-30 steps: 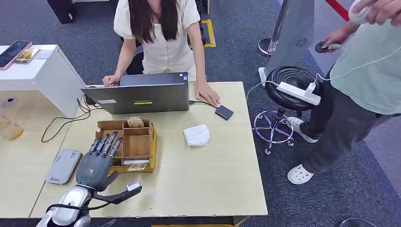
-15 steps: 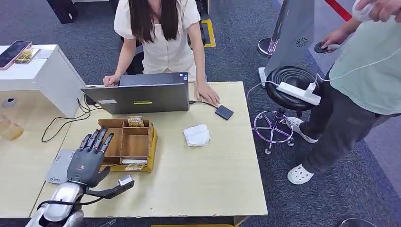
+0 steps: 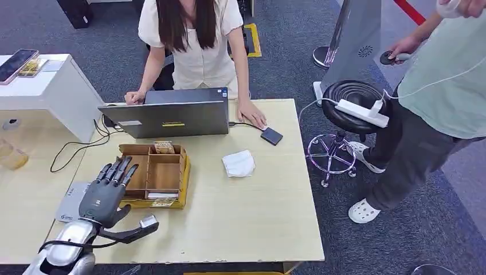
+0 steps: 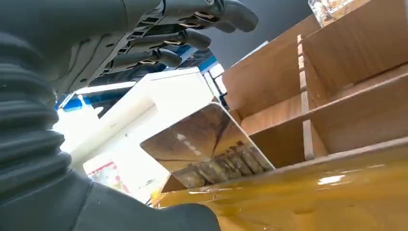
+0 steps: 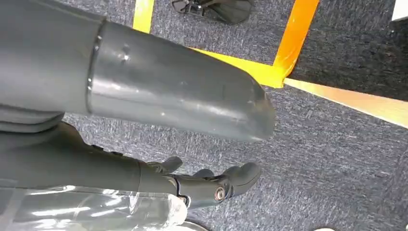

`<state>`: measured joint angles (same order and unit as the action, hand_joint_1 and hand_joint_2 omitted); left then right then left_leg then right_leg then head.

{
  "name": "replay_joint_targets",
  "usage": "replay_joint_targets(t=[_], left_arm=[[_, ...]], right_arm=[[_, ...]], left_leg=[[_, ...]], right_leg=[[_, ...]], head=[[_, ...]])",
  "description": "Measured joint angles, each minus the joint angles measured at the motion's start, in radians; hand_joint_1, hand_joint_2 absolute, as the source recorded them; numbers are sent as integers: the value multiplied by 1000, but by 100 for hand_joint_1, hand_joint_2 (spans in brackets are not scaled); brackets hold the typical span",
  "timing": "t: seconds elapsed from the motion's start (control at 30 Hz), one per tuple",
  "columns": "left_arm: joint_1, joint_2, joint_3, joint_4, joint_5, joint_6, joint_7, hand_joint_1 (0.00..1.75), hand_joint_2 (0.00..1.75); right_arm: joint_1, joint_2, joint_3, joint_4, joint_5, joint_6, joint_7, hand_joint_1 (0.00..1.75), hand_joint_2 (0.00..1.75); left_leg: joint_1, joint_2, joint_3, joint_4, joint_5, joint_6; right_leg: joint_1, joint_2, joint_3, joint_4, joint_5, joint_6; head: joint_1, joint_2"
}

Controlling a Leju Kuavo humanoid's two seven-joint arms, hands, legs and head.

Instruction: Pass the card to the sensor for recognition and then transmit it.

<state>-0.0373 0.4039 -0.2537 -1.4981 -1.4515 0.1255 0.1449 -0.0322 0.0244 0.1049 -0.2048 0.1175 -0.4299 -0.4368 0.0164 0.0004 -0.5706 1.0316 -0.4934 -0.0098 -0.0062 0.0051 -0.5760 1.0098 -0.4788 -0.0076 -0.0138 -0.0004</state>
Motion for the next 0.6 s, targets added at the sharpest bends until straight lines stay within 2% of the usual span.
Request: replay_joint_targets(t=[0.6], left_arm=[[0, 111, -9, -57, 109, -95, -58, 0, 175]], right_arm=[[5, 0, -16, 6, 11, 1, -3, 0, 0]], left_leg=[[0, 0, 0, 0, 0, 0]], right_leg=[[0, 0, 0, 0, 0, 0]], head=[[0, 0]])
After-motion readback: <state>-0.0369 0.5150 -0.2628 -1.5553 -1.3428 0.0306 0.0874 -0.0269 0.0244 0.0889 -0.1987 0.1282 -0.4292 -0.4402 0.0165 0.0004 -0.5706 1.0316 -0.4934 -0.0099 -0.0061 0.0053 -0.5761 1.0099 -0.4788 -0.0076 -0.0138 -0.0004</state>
